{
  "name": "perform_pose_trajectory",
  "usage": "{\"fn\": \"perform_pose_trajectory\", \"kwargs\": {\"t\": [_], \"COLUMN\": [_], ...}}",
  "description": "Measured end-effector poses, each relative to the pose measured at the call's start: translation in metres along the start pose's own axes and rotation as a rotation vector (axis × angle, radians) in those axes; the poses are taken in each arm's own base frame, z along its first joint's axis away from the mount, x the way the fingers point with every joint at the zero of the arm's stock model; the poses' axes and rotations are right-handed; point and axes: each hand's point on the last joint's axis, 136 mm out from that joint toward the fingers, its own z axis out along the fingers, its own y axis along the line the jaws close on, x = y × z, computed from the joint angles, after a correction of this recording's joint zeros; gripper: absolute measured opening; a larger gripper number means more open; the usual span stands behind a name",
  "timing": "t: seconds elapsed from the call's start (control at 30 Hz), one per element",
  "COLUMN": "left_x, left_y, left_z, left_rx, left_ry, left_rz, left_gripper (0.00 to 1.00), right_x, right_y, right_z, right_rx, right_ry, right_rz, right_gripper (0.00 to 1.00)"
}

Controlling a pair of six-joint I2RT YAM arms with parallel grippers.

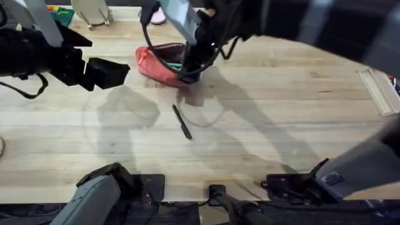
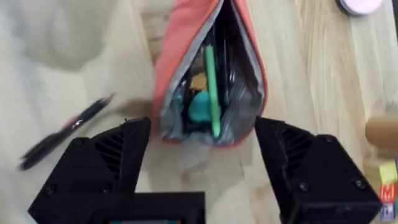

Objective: Unzip the bag, pick up the pens from the table one at a time and place them inside, then zip the bag closed.

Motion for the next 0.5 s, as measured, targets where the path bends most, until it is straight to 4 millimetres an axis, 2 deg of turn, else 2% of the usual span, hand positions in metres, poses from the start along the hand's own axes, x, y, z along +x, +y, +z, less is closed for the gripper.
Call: {"fn": "perform_pose_trajectory", "kwargs": {"t": [0.03,0.07,0.1,0.27,0.5], "left_x": [0.000,0.000,0.000,0.000,0.000], "left_y": [0.000,0.000,0.000,0.000,0.000], "left_z": [0.000,0.000,0.000,0.000,0.000], "left_rx": [0.000,0.000,0.000,0.000,0.000], "left_ry": [0.000,0.000,0.000,0.000,0.000], "left_rz": [0.000,0.000,0.000,0.000,0.000], "left_gripper": [0.993,0.993,0.993,0.994,0.994], "right_x": [-0.001,-0.002,0.000,0.009,0.014], "right_y": [0.002,0.010,0.014,0.032,0.048], "right_z": [-0.010,-0.040,-0.050,-0.088,-0.131], "right_rx": [0.000,-0.003,-0.008,-0.029,-0.027], "right_ry": [0.000,0.004,0.010,0.044,0.040], "right_rz": [0.016,0.079,0.103,0.177,0.210], "right_gripper": [0.996,0.996,0.996,0.996,0.995]}}
